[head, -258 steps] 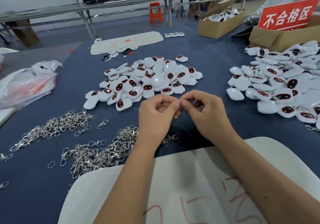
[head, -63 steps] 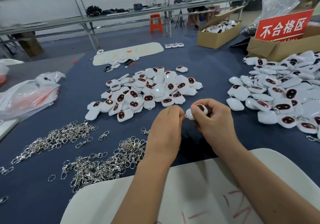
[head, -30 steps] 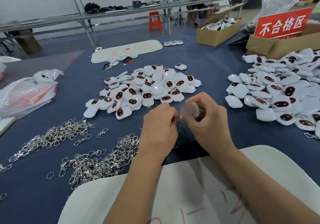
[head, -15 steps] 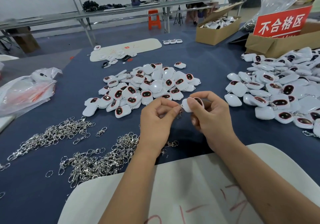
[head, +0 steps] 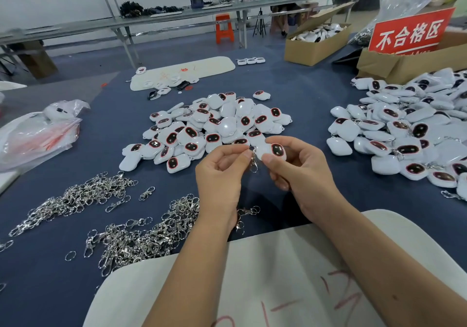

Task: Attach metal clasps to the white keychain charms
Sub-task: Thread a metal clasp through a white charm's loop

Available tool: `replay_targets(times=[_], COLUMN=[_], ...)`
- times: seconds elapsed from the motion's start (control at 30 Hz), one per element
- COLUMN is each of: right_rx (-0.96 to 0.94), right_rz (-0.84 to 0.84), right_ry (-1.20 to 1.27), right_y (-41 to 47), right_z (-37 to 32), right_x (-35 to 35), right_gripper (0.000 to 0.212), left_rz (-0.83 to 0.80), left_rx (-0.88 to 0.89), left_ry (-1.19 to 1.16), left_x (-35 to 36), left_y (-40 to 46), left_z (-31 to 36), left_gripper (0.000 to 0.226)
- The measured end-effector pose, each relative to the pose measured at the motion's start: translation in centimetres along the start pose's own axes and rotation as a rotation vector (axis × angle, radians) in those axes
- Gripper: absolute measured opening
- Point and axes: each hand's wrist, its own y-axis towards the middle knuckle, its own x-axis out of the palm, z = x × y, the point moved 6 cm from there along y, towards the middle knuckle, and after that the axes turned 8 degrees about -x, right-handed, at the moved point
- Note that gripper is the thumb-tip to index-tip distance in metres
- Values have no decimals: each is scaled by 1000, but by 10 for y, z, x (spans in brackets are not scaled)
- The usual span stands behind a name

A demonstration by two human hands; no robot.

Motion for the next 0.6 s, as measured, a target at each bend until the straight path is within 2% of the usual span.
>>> replay_targets(times=[0.17,0.3,0.5,0.6], right_rx=[-7,-11,-10,-56], right_rz=[9,56,67,56], right_ry=[-4,-17,-147,-162], right_y=[0,0,0,0], right_z=[-1,-1,2,0], right_x=[0,-3,-5,-3], right_gripper=[20,18,16,17], left_rz=[6,-1,-93,-63], left_rx=[97,261,537,492], left_ry=[132,400,838,777], left_x=[-4,-2,9,7], left_y=[2,1,-5,-3], left_z=[9,15,19,18], left_gripper=[15,23,20,20])
